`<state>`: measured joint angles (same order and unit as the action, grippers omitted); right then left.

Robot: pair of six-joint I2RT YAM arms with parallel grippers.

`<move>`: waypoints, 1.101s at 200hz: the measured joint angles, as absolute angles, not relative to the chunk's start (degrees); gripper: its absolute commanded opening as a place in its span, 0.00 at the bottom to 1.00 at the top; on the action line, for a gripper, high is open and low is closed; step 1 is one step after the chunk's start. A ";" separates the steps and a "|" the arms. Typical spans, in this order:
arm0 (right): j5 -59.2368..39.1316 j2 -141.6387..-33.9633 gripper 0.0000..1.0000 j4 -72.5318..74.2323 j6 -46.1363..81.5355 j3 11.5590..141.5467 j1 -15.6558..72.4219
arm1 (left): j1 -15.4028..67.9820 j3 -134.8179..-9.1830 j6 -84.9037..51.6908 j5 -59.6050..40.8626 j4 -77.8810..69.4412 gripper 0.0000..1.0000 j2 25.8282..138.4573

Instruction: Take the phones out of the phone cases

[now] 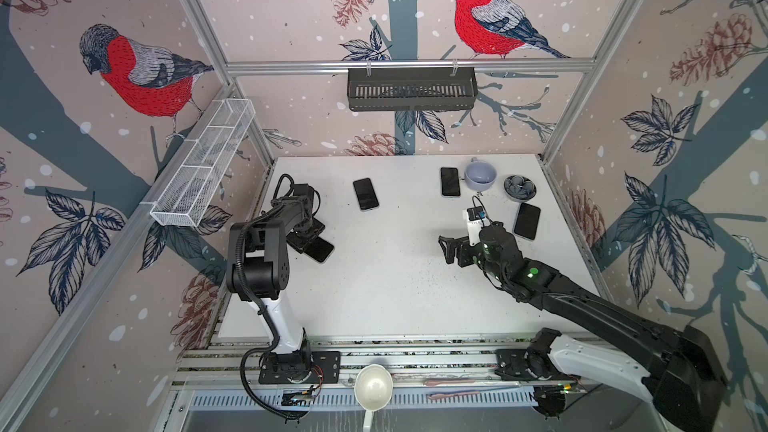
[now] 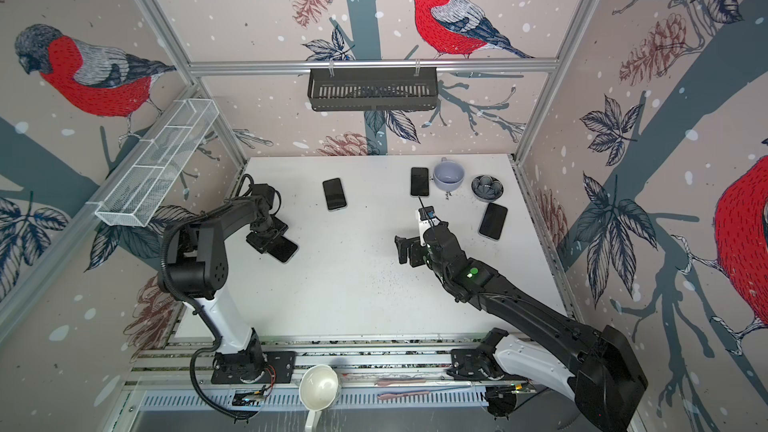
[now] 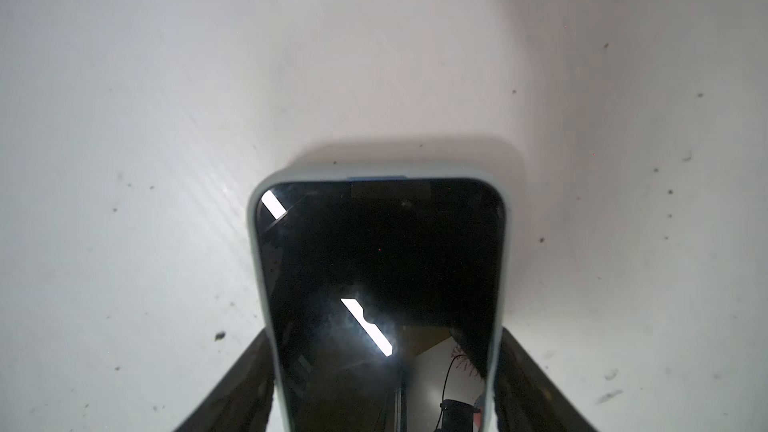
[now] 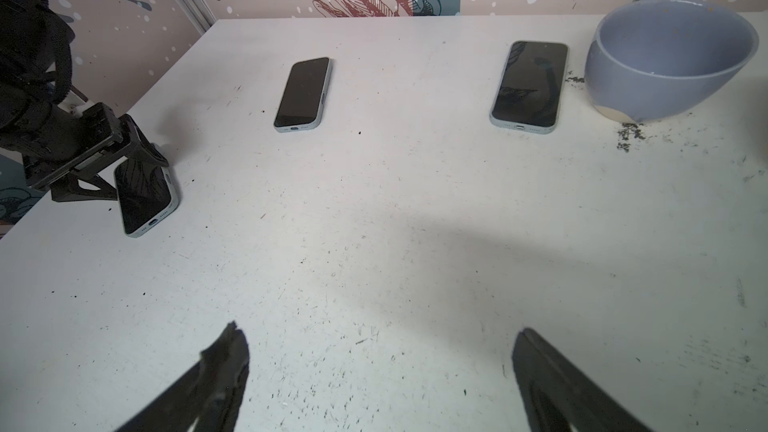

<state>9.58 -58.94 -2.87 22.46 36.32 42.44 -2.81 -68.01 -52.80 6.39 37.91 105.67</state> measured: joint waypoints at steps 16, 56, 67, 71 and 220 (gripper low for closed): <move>9.52 -59.53 0.99 -2.50 22.59 36.32 42.46 | -2.81 -67.20 -52.51 6.13 37.91 0.64 104.95; 7.25 -62.02 0.99 0.12 23.05 36.32 42.61 | -2.81 -64.23 -50.78 5.41 36.29 0.59 100.97; 6.42 -63.09 0.99 0.40 23.83 36.53 42.63 | -2.81 -63.35 -50.59 4.91 35.57 0.57 99.61; 6.02 -63.64 0.99 0.43 23.77 36.71 42.65 | -2.81 -63.13 -50.50 4.80 35.42 0.56 99.22; -20.69 -81.38 0.98 12.47 9.39 45.25 42.68 | 21.52 -66.17 -38.87 14.81 29.71 0.48 85.30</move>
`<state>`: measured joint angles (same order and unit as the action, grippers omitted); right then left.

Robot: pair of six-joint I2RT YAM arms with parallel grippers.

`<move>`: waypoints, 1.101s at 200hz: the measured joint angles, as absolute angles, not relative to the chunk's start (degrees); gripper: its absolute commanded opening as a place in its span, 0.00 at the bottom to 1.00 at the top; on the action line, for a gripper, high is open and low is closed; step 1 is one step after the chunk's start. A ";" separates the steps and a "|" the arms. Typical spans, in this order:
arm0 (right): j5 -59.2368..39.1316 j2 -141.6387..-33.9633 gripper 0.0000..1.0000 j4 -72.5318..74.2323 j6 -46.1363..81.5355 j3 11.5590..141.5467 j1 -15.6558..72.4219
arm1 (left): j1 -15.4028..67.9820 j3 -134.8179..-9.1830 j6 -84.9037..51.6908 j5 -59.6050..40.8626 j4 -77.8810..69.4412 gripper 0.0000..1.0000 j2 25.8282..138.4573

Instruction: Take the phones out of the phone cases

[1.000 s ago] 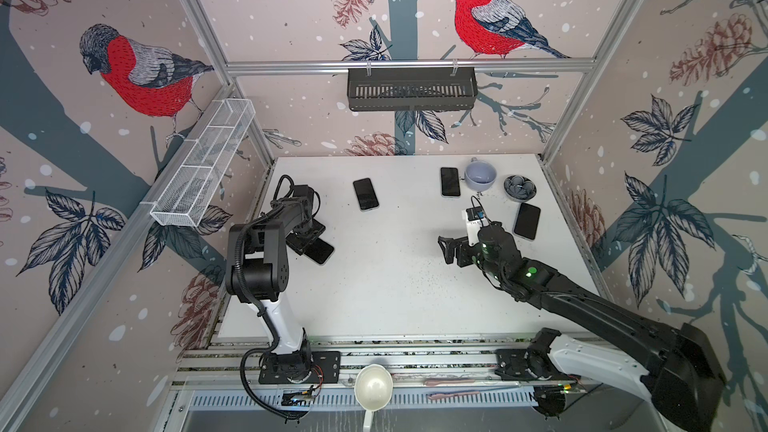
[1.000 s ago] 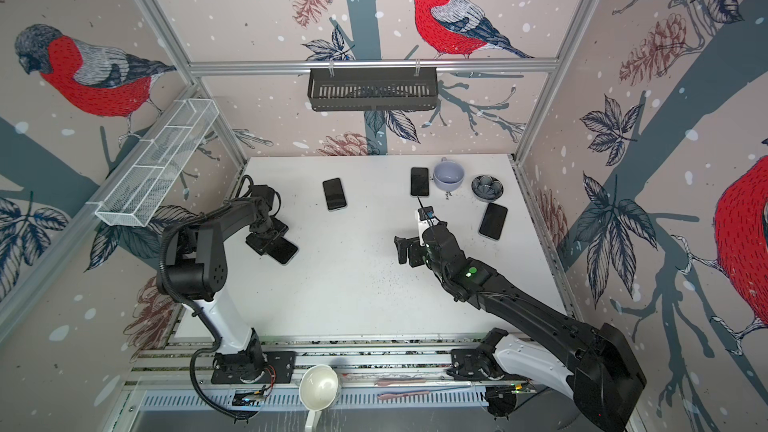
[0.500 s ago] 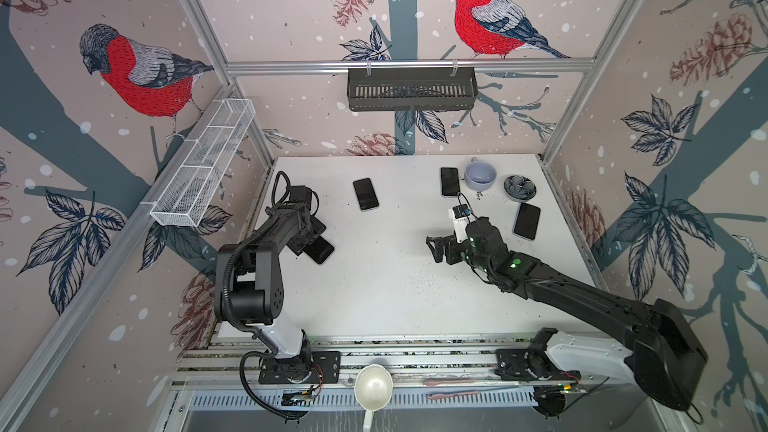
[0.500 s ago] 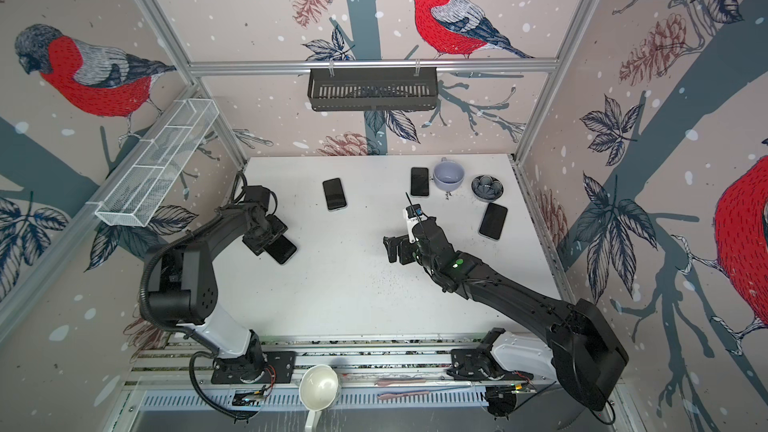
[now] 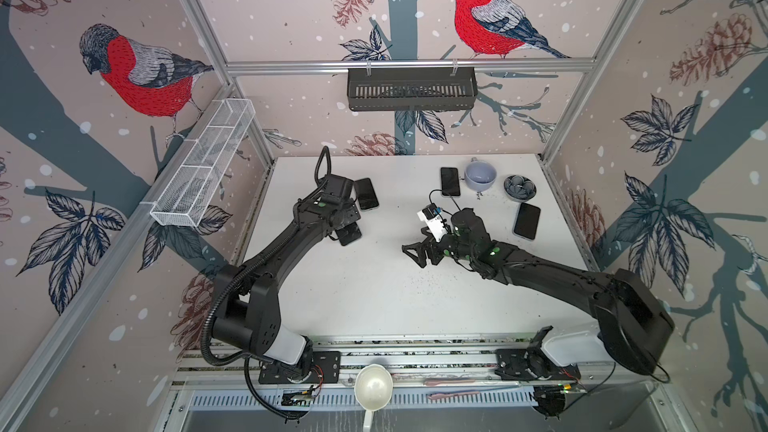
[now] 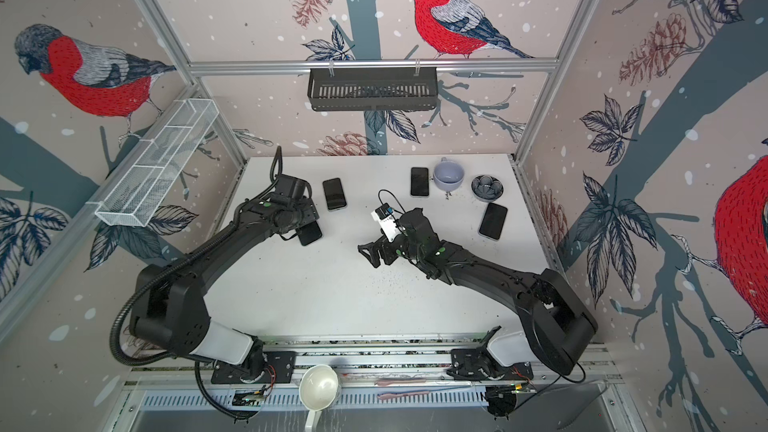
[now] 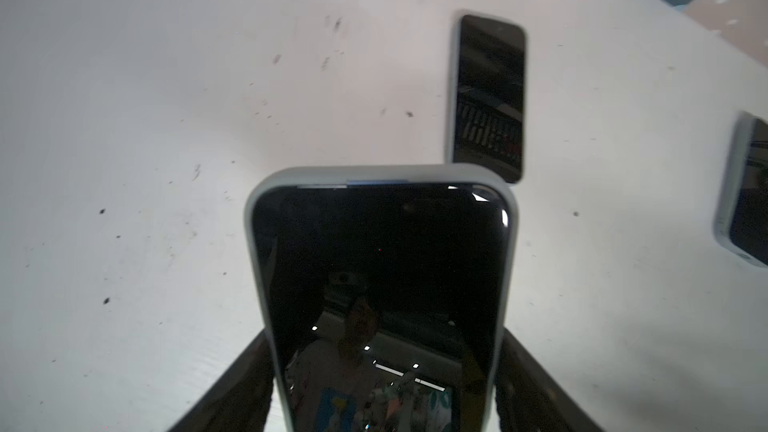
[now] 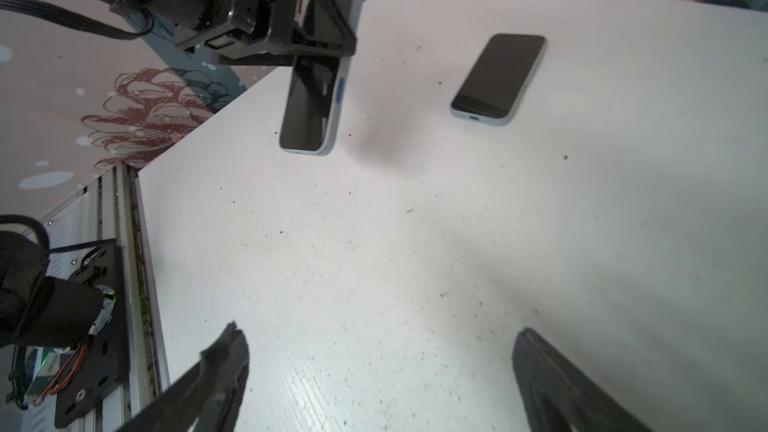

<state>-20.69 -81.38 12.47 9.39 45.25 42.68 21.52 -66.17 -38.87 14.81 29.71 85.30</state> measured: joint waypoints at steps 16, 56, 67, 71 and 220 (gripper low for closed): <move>-23.29 -83.57 0.97 12.64 7.77 47.44 42.57 | 26.35 -66.48 -37.06 18.70 28.16 0.48 83.72; -28.73 -87.77 0.91 13.41 5.87 51.11 42.28 | 33.71 -65.80 -34.09 25.87 24.08 0.49 79.79; -29.80 -88.68 0.89 13.58 5.82 52.03 42.06 | 34.98 -64.99 -33.91 27.55 22.87 0.49 78.52; -30.20 -89.12 0.89 13.61 5.82 52.47 41.87 | 35.55 -64.62 -33.43 28.12 22.33 0.50 78.00; -41.74 -99.96 0.56 16.78 12.23 62.70 39.72 | 43.24 -52.95 -32.21 30.13 8.60 0.51 69.41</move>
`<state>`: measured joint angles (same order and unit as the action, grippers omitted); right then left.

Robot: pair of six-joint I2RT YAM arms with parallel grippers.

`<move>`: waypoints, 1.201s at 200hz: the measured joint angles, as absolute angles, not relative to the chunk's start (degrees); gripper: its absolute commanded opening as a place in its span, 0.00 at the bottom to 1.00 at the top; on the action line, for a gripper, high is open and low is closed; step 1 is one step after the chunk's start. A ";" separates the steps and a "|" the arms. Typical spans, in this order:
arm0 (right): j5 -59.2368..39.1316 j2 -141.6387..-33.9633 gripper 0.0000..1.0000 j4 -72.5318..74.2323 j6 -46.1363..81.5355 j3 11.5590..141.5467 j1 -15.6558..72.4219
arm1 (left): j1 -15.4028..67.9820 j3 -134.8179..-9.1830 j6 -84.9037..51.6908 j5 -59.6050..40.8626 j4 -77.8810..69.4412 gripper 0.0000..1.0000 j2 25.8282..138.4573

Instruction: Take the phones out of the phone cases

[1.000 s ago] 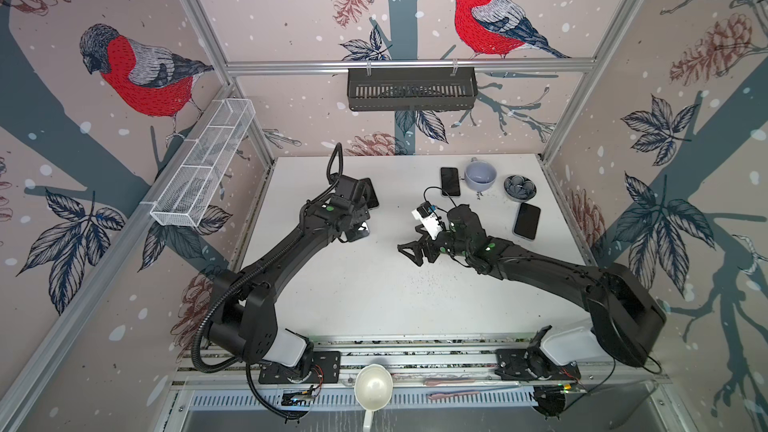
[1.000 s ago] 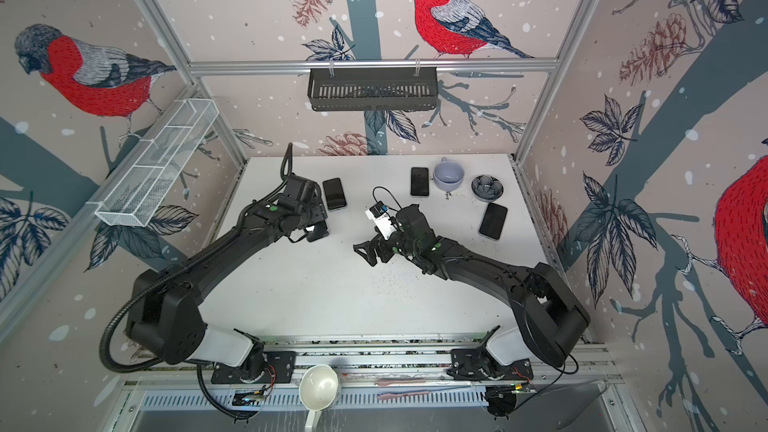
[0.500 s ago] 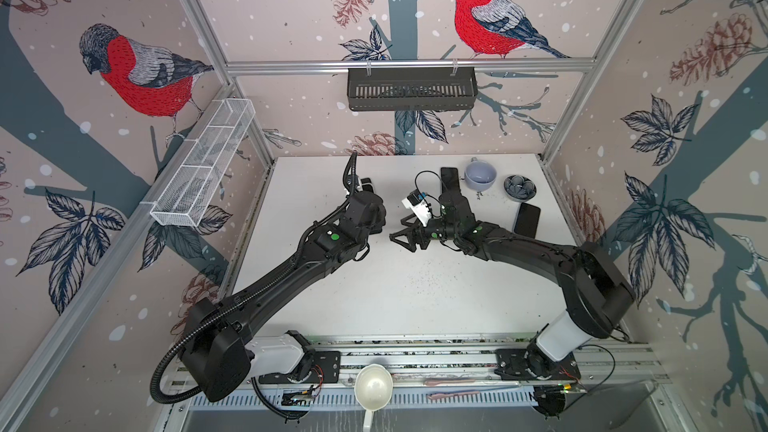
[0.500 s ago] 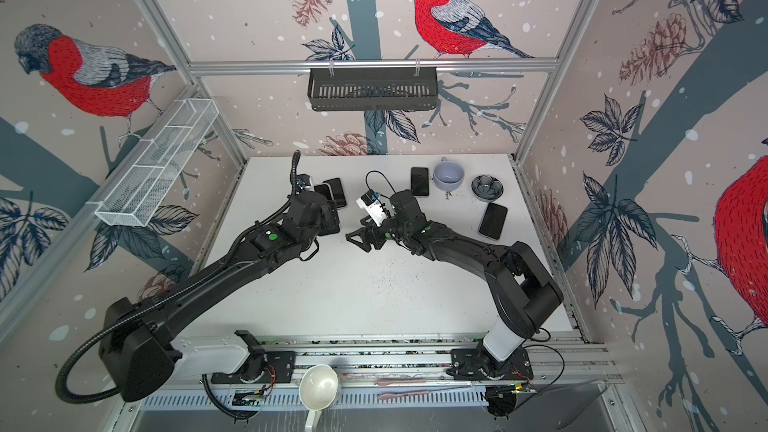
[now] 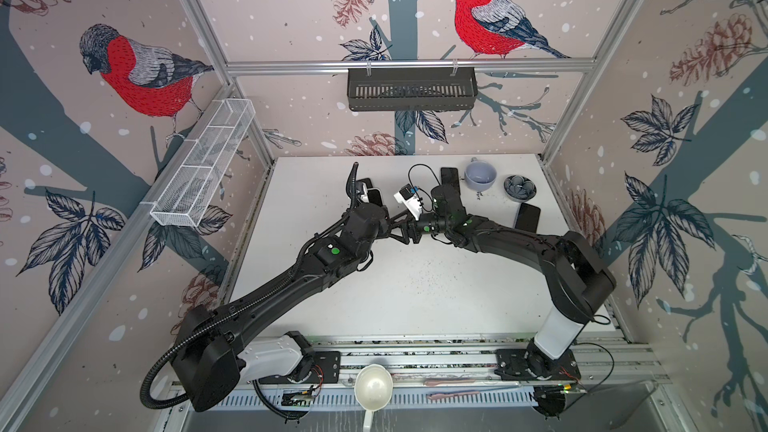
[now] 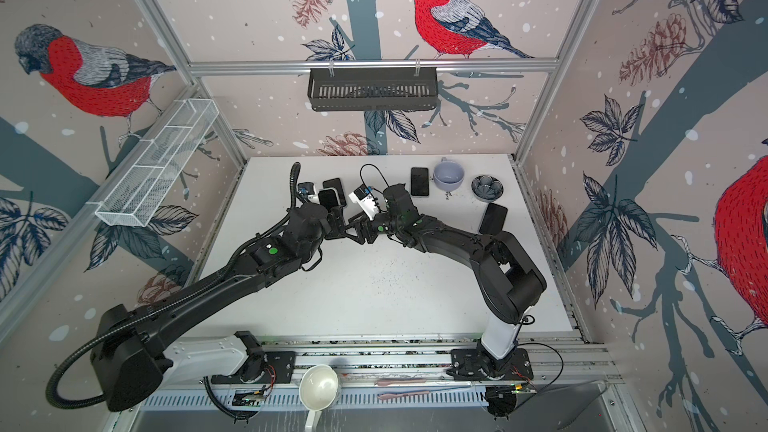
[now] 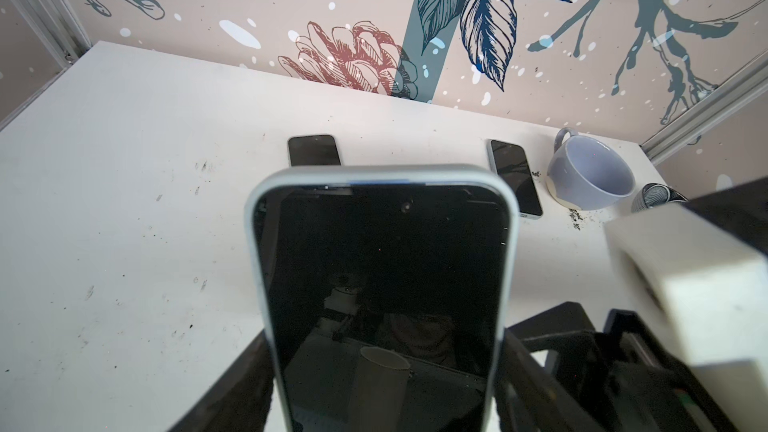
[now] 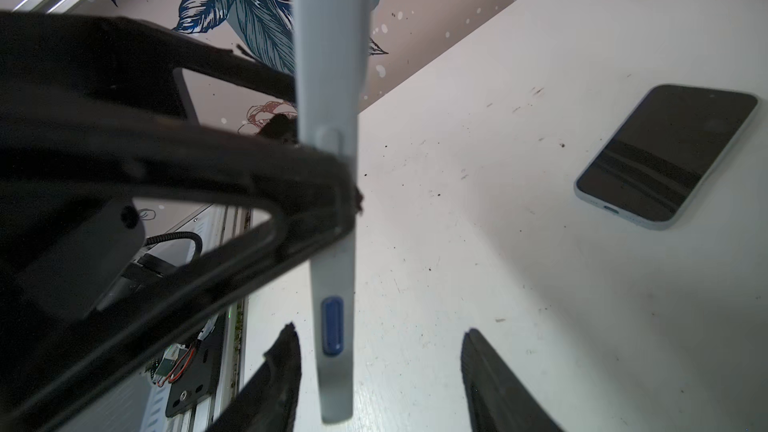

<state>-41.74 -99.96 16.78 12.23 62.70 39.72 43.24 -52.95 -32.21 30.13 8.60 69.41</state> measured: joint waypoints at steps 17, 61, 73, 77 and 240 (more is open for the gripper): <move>-42.13 -100.38 0.51 16.78 12.47 63.07 39.75 | 43.66 -52.47 -32.21 30.04 7.94 0.51 69.34; -43.90 -100.88 0.29 16.95 13.28 63.24 39.77 | 44.47 -51.66 -32.14 30.22 6.09 0.51 69.19; -44.47 -100.90 0.24 16.95 13.30 63.31 39.77 | 44.56 -51.64 -32.12 30.24 5.78 0.51 69.21; -44.64 -100.90 0.20 16.97 13.30 63.33 39.79 | 44.58 -51.62 -32.10 30.26 5.63 0.51 69.21; -39.40 -84.97 0.00 17.30 8.51 49.98 30.52 | 41.67 -52.69 -16.80 22.13 -1.48 0.98 58.19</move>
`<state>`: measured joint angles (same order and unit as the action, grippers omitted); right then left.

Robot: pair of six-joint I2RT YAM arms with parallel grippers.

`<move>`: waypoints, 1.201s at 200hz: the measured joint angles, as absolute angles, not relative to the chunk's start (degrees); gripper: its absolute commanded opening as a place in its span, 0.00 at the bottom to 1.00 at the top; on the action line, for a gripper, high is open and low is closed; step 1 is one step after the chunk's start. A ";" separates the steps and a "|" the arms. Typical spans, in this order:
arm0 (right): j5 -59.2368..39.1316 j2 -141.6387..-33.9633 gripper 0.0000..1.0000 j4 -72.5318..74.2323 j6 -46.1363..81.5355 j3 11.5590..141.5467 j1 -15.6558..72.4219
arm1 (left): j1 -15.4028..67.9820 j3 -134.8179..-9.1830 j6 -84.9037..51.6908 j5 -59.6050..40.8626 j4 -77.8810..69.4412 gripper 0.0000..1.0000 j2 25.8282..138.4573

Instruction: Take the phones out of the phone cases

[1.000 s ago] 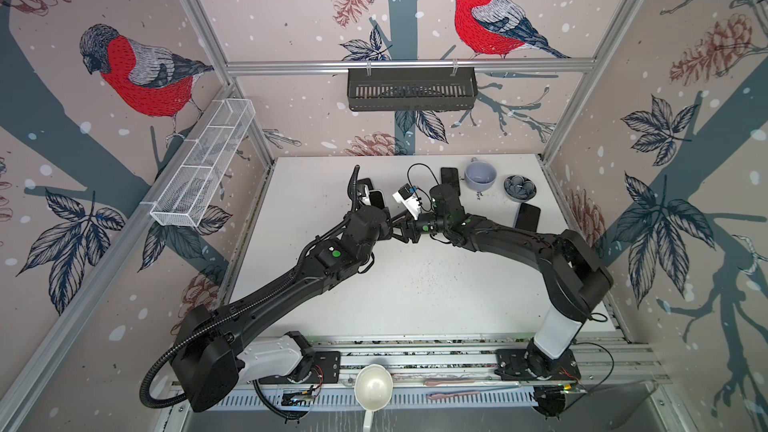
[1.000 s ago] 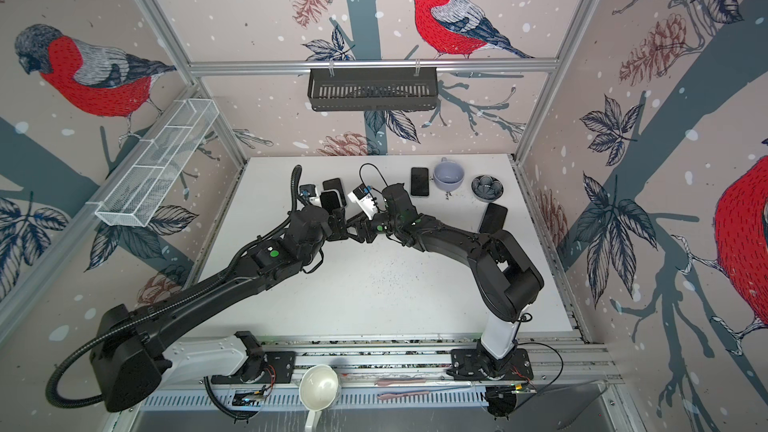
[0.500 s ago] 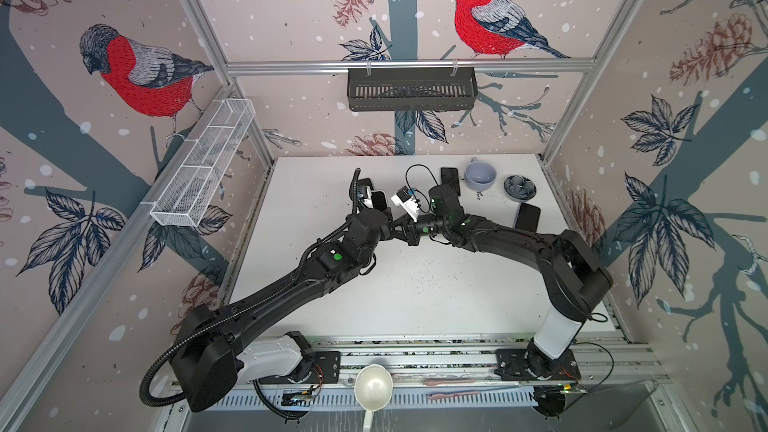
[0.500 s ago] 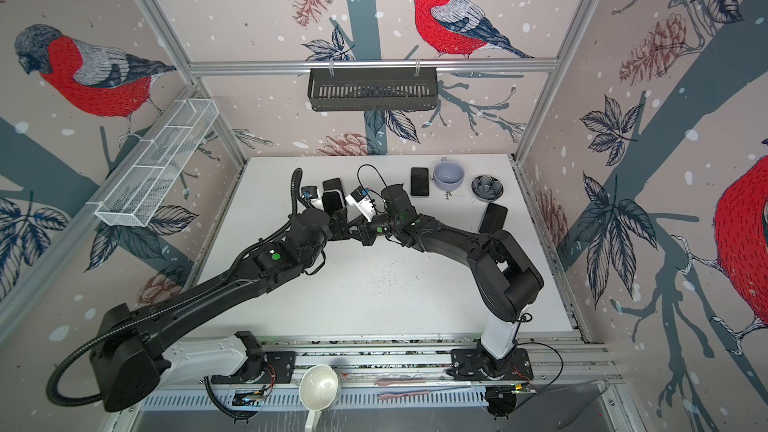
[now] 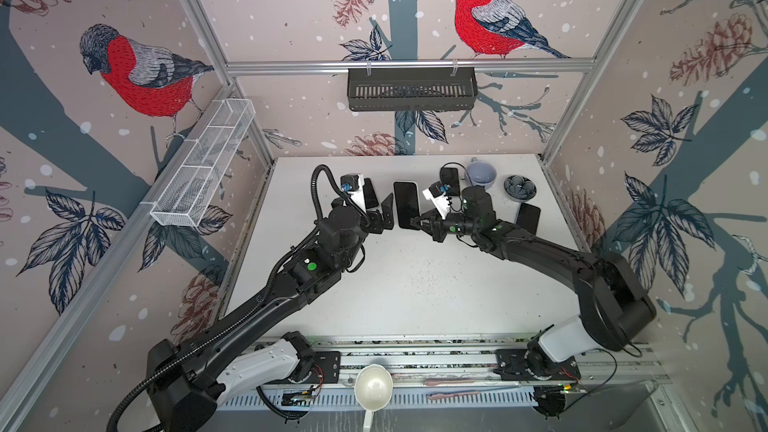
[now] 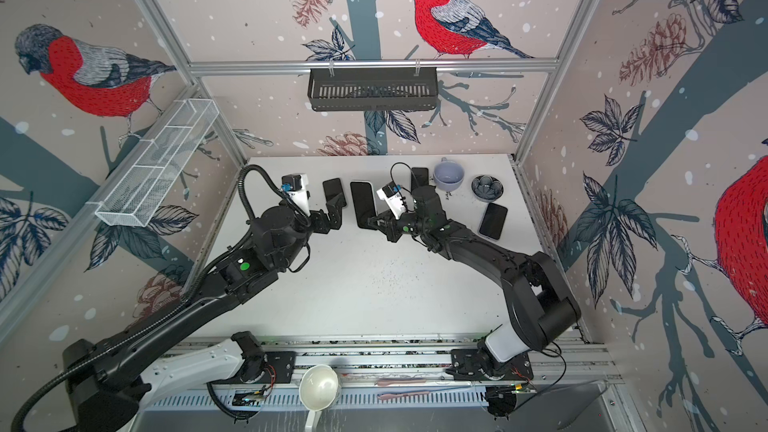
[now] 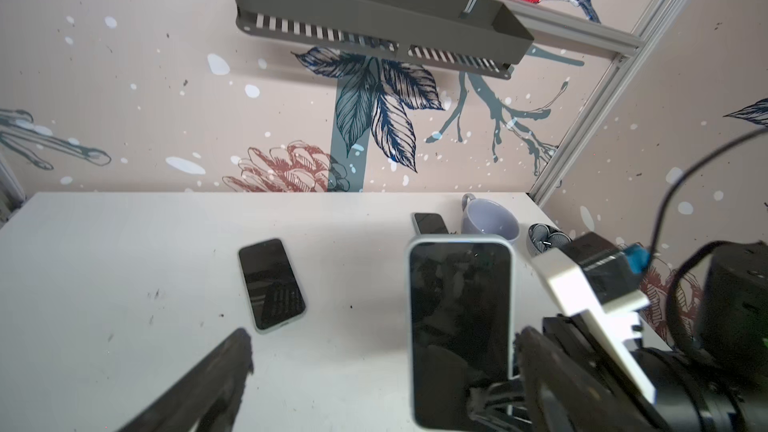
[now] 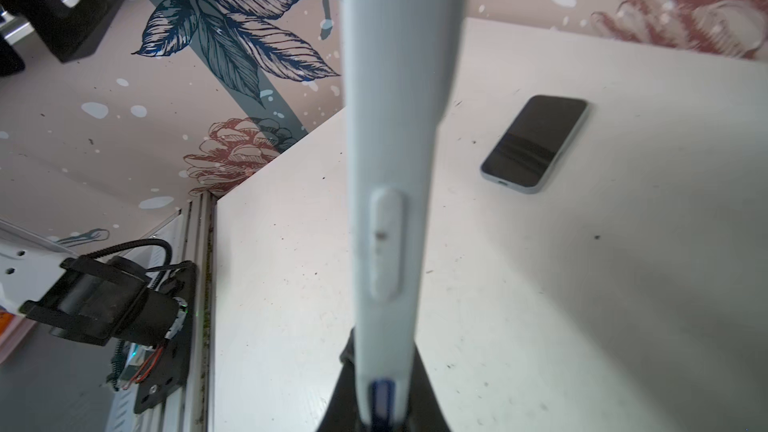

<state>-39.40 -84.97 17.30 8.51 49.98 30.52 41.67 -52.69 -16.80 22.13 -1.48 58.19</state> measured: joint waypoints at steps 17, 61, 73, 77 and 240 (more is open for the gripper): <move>-38.72 -80.84 0.00 21.10 6.44 45.45 28.77 | 37.91 -53.43 -14.94 15.55 -0.47 0.98 57.93; -41.36 -73.80 0.00 26.89 -0.89 41.21 26.35 | 32.77 -57.04 -8.99 -3.16 4.47 0.98 61.34; -43.72 -73.71 0.00 26.74 -2.85 42.28 25.41 | 32.42 -58.26 -6.20 -9.58 5.89 0.97 62.22; -44.58 -73.84 0.01 26.26 -3.44 42.83 25.12 | 32.40 -58.48 -5.43 -11.09 6.13 0.97 62.30; -60.95 -70.37 0.01 17.19 -17.12 40.23 24.82 | 30.74 -63.90 7.51 -38.46 12.12 0.71 68.05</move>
